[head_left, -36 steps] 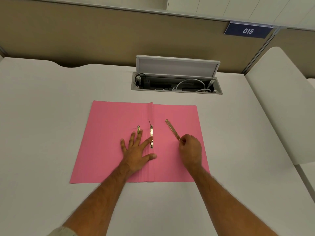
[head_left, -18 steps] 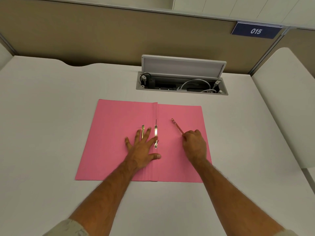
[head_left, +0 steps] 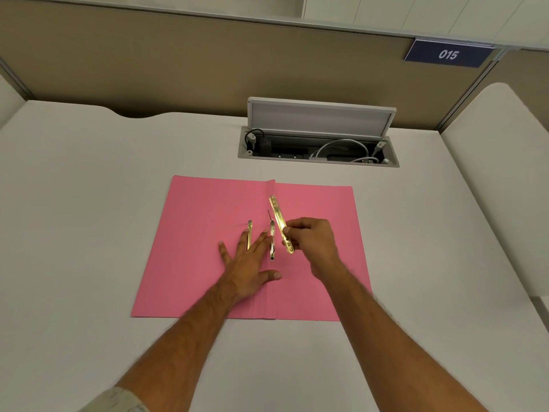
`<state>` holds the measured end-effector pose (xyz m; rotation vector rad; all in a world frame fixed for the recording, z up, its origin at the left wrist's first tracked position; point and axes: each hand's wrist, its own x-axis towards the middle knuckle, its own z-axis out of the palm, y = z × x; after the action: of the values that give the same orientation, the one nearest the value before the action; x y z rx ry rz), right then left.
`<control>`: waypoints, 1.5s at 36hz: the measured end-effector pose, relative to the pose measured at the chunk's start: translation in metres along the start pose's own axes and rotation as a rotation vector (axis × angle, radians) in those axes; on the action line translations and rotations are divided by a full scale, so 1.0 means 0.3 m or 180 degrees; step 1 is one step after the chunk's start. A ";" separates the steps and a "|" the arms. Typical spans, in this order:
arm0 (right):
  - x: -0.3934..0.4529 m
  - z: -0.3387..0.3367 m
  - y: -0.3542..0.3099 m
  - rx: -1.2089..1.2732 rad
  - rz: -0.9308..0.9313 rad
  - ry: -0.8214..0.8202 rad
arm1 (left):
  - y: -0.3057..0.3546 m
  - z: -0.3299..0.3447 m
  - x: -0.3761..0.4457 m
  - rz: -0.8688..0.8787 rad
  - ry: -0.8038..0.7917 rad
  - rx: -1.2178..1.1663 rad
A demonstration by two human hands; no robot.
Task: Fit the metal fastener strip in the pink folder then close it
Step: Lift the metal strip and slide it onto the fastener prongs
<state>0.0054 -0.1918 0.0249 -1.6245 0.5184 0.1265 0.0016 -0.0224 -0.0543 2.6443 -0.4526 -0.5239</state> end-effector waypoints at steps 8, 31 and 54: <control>-0.007 0.049 -0.014 -0.0153 0.0064 0.0087 | -0.012 0.013 0.008 0.0000 0.0021 -0.0043; 0.021 0.044 0.000 0.0280 0.0651 0.0019 | -0.012 0.016 0.002 0.0061 0.0065 -0.0104; 0.009 0.086 0.015 0.0991 0.1092 -0.0242 | 0.008 0.037 -0.017 -0.0057 0.0691 -0.0731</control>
<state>0.0117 -0.1678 0.0164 -1.2137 0.7178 0.3444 -0.0082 -0.0260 -0.0612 2.4497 -0.2841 -0.2708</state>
